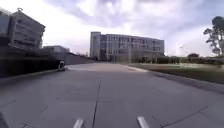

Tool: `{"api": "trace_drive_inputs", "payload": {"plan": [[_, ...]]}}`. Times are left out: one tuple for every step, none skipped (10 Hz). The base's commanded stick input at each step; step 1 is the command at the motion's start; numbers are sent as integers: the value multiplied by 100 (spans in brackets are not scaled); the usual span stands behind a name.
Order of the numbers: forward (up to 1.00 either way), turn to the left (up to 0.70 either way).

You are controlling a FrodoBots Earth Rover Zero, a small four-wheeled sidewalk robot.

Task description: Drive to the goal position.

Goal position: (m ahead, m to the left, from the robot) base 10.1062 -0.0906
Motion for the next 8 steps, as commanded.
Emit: {"api": "trace_drive_inputs", "payload": {"plan": [[85, 0], [85, 0], [85, 0], [85, 0], [85, 0], [85, 0], [85, 0], [85, 0]]}}
